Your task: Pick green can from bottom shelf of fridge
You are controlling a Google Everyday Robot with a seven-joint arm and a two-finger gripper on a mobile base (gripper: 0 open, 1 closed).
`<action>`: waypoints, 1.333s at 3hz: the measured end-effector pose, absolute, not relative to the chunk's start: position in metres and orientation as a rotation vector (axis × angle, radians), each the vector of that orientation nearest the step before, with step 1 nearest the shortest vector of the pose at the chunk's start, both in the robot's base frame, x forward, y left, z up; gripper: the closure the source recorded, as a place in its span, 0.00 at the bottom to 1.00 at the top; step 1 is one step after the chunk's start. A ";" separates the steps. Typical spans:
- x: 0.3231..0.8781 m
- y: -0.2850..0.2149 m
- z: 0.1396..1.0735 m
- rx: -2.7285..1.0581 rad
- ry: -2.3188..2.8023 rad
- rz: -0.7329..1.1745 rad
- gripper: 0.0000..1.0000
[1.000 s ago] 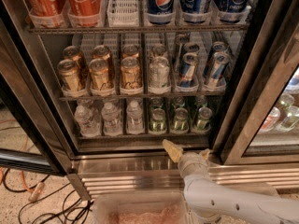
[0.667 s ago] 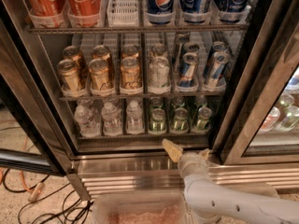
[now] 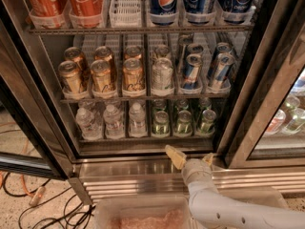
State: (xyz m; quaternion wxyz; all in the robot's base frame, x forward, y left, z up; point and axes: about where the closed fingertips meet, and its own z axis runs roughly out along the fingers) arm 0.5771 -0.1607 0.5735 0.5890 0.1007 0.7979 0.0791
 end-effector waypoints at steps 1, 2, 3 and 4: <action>0.575 -0.160 0.568 0.208 1.852 0.180 0.00; 0.574 -0.158 0.566 0.204 1.841 0.181 0.00; 0.579 -0.153 0.573 0.229 1.796 0.181 0.00; 0.582 -0.150 0.580 0.270 1.732 0.179 0.00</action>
Offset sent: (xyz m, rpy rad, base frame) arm -0.0058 0.0055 -0.0103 -0.0211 -0.0336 0.0187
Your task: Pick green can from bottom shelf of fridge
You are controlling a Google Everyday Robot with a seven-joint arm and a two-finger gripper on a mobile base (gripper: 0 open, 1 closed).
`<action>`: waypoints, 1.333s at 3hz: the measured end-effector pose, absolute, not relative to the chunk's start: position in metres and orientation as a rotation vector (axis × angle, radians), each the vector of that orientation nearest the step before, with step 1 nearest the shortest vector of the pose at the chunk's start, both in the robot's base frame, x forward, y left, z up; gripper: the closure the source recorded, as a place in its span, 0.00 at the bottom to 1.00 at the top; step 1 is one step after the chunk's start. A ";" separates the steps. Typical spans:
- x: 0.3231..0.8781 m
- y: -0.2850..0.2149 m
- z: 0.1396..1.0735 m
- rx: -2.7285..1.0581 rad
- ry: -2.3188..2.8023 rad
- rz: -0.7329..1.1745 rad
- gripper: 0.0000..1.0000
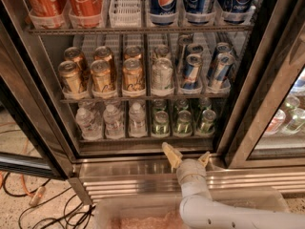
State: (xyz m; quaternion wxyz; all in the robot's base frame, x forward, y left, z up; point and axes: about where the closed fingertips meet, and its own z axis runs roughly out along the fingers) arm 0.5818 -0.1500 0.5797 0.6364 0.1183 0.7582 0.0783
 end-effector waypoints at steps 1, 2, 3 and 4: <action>0.583 -0.156 0.580 0.295 1.695 0.155 0.00; 0.584 -0.162 0.577 0.301 1.680 0.125 0.17; 0.584 -0.164 0.574 0.296 1.679 0.114 0.20; 0.585 -0.164 0.573 0.292 1.678 0.109 0.21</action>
Offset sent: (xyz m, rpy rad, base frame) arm 0.0015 -0.0194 -0.0072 -0.0386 -0.0562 -0.0849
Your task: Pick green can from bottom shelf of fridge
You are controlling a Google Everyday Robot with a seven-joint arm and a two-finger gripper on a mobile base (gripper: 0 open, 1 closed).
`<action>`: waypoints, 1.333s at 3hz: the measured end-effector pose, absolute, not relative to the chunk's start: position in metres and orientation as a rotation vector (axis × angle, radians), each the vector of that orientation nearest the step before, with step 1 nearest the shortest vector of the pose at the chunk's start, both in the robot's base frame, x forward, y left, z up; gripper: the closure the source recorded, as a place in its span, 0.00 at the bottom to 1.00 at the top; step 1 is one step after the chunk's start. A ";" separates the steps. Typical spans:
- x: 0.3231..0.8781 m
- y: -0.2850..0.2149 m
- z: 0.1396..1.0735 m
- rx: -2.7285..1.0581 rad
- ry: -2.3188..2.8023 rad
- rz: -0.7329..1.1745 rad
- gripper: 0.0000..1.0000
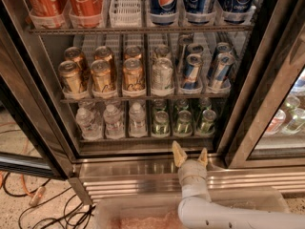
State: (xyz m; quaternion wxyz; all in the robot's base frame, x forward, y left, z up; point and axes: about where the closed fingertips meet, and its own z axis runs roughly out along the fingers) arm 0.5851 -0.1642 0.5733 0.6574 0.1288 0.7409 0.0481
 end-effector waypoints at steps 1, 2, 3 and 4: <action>0.589 -0.162 0.577 0.279 1.655 0.105 0.40; 0.594 -0.157 0.584 0.241 1.620 0.099 0.46; 0.598 -0.150 0.585 0.153 1.573 0.052 0.46; 0.602 -0.147 0.587 0.103 1.530 0.008 0.46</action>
Offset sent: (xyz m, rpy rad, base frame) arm 0.0135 0.0147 0.0181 -0.0739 -0.1116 0.0436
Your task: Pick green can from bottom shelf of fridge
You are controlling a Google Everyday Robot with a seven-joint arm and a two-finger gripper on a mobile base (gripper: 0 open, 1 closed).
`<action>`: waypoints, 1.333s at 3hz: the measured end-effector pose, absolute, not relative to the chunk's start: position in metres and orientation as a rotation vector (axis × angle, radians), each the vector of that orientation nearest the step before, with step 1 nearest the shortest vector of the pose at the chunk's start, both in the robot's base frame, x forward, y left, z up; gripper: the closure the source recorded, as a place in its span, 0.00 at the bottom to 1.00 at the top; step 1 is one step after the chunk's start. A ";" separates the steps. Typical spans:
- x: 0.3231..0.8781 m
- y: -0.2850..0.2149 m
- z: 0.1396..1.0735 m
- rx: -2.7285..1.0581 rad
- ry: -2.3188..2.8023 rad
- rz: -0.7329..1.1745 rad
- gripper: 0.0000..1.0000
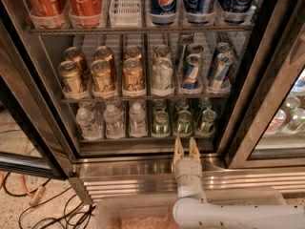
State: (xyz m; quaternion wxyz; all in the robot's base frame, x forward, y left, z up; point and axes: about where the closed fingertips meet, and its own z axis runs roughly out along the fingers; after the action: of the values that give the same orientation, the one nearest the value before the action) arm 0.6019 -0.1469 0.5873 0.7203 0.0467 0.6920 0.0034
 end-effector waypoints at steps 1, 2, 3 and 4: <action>0.606 -0.152 0.587 0.085 1.504 -0.049 0.44; 0.614 -0.165 0.584 0.105 1.502 -0.109 0.41; 0.620 -0.183 0.581 0.139 1.504 -0.162 0.41; 0.624 -0.199 0.580 0.173 1.499 -0.203 0.42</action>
Offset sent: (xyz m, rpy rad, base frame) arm 0.0206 -0.0347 -0.0086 -0.1002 -0.0136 -0.1441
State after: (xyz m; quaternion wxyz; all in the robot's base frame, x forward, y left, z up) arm 0.6238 -0.1986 0.5805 0.7238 0.0784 0.6793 -0.0920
